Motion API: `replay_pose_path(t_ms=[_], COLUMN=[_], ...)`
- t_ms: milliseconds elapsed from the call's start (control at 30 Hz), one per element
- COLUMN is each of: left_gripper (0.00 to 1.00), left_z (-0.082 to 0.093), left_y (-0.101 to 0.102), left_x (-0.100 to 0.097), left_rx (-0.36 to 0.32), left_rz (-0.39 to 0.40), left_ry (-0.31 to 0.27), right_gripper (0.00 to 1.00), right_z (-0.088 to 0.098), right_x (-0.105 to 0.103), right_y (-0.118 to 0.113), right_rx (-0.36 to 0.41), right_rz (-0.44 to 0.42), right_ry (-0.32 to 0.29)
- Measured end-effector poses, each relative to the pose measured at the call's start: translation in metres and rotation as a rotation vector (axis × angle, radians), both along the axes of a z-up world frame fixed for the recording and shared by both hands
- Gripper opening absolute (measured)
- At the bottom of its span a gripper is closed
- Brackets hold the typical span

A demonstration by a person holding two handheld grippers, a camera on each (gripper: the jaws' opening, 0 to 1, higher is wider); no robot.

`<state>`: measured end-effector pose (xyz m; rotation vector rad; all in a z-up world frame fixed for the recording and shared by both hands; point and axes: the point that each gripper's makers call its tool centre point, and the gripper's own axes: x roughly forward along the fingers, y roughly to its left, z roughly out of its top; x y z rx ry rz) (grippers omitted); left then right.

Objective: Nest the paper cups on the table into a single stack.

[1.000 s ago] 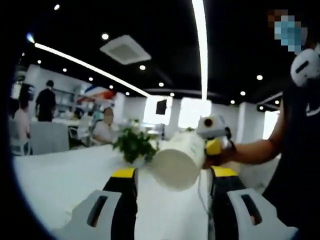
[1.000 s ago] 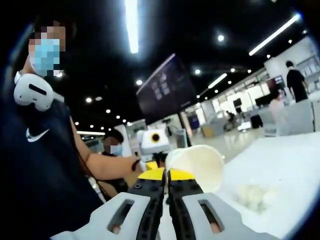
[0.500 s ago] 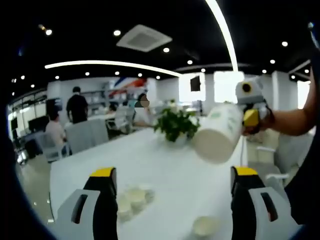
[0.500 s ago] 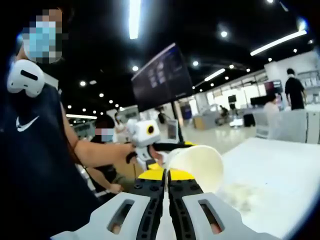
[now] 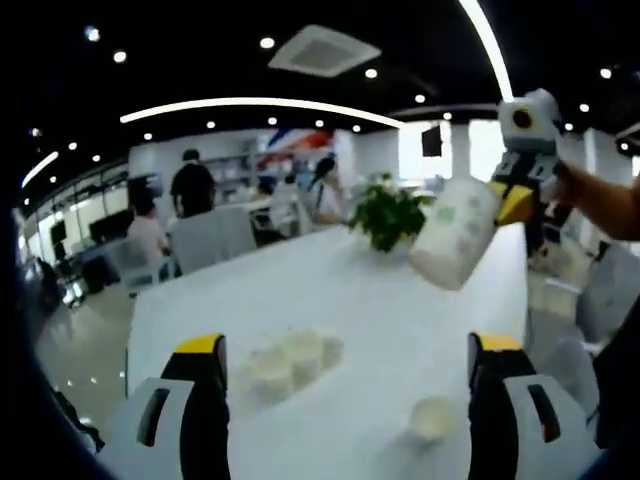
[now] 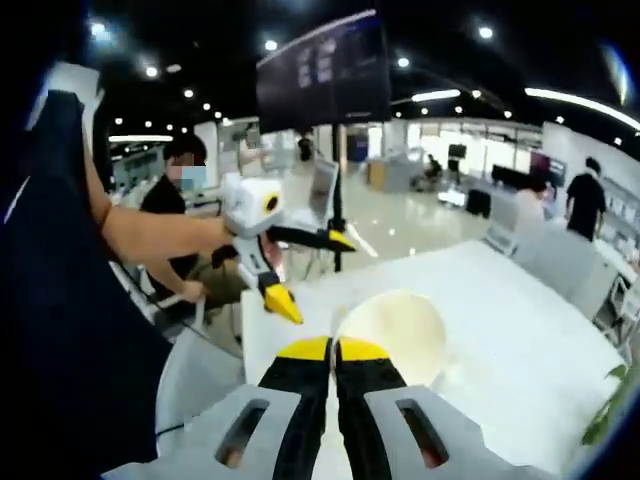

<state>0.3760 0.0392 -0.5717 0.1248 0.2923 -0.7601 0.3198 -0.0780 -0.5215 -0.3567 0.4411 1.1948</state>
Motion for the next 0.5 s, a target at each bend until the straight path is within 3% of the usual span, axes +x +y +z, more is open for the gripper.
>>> replay_pose_path(t_ms=[100,267,500], left_gripper=[0.99,0.99,0.99], left_z=[-0.007,-0.015,-0.033], left_y=[0.004,0.011,0.018], left_x=[-0.004,-0.010,-0.014], left_rx=[-0.003,-0.005,0.037], left_rz=[0.013,0.034,0.069], left_ry=[0.010,0.022,0.050], right_gripper=[0.00,0.00,0.00], right_z=[-0.004,-0.006,-0.021], right_x=[0.003,0.006,0.004], right_y=[0.002,0.003,0.000], right_rx=[-0.061,-0.229,-0.490], right_rz=[-0.004,0.051,0.138], right_ry=[0.013,-0.049,-0.028])
